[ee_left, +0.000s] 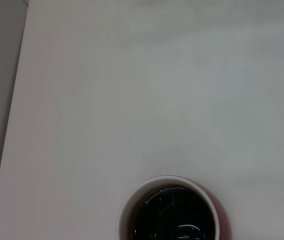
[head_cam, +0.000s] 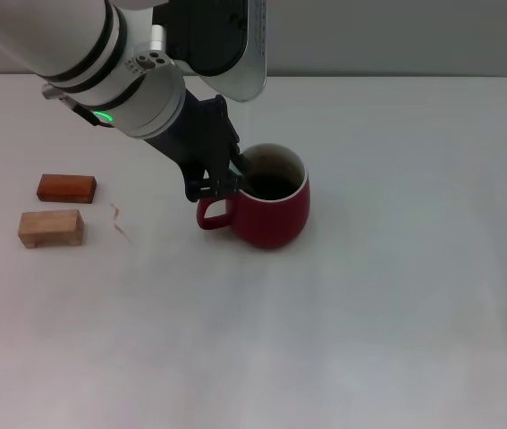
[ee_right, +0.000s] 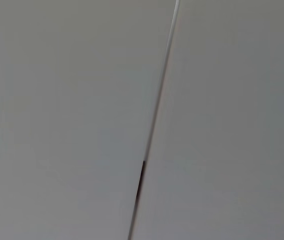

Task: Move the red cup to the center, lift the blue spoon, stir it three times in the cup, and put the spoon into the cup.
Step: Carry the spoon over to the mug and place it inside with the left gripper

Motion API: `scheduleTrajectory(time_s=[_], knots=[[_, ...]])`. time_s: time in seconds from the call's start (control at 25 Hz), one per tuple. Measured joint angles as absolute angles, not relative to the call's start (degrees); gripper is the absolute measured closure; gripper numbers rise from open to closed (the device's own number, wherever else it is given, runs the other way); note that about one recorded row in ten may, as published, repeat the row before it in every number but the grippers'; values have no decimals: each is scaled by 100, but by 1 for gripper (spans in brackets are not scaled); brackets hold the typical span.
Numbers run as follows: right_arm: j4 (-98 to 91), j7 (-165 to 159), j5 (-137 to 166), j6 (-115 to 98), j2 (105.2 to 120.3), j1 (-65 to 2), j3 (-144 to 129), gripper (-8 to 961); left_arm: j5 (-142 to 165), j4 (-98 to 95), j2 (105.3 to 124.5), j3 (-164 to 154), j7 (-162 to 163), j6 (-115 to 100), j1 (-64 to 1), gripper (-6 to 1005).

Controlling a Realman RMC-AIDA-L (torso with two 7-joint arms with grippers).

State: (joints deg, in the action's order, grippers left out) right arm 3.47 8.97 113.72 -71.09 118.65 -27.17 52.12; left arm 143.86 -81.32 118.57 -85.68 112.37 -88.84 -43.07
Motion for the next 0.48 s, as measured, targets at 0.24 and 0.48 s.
scheduleTrajectory(time_s=[0.24, 0.48], knots=[[361, 897, 11372, -7103, 11865, -2720, 5212, 224, 14108, -8147, 11865, -8569, 11211, -8938, -4306, 827], [355, 897, 11372, -7101, 11869, -2717, 5204, 223, 13937, -8120, 11871, -8651, 11167, -8648, -4290, 827]])
